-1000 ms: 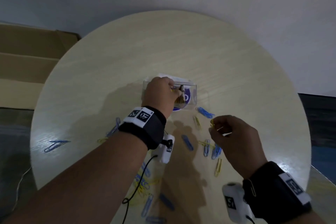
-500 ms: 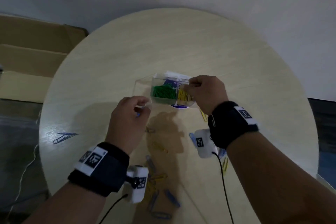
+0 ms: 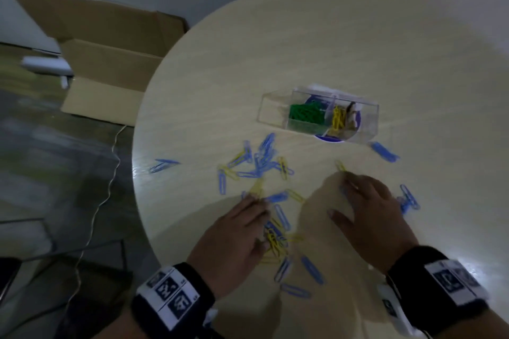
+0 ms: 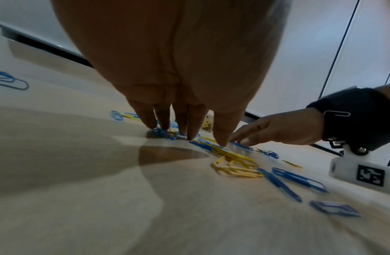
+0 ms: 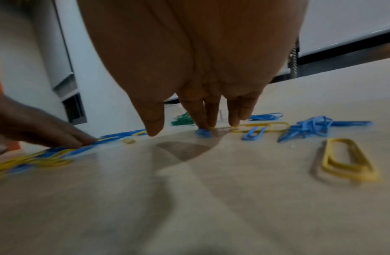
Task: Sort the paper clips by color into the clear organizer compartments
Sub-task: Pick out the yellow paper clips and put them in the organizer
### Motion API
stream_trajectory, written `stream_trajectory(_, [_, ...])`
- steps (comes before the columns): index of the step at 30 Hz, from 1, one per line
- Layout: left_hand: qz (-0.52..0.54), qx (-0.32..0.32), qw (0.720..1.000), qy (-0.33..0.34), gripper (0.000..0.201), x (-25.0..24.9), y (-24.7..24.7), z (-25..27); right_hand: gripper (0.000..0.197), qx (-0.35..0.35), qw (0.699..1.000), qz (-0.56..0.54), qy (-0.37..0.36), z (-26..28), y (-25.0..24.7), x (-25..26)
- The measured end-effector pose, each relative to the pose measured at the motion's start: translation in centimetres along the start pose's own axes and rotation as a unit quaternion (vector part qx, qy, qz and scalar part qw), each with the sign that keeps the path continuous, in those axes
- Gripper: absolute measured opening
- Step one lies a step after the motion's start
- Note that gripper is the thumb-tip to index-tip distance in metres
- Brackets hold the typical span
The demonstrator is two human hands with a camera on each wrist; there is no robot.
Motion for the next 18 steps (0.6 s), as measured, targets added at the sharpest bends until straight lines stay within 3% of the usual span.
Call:
stream_trajectory(4, [0.066,-0.065,0.994,0.05,0.028,0.2,-1.2,0.3,0.044,-0.033,0.998,-0.033,-0.042,1.7,0.4,1.4])
stream_trajectory(9, [-0.01,-0.192,0.98,-0.053,0.029,4.7,-5.9,-2.7,0.029,-0.111,0.99,-0.073,-0.051,-0.4,-1.3,3.7])
stream_trajectory(12, [-0.048,-0.157,0.983,-0.083,0.03,6.7,-6.2,-4.8,0.027,-0.074,0.991,-0.098,-0.061,-3.4,-1.2,6.7])
stream_trajectory(18, [-0.021,-0.153,0.974,-0.165,0.019,7.9,-7.3,-7.4,0.02,0.029,0.992,-0.1,0.071,-8.1,-0.5,8.5])
Point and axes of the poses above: each hand's wrist, its own z-axis away from the middle knuckle, its own y-axis out of the palm, x = y × z, the point moved 4 cm from there along -z, towards the middle knuckle, and after that the axes turned 6 degrees about z, right-handed, at the moved point
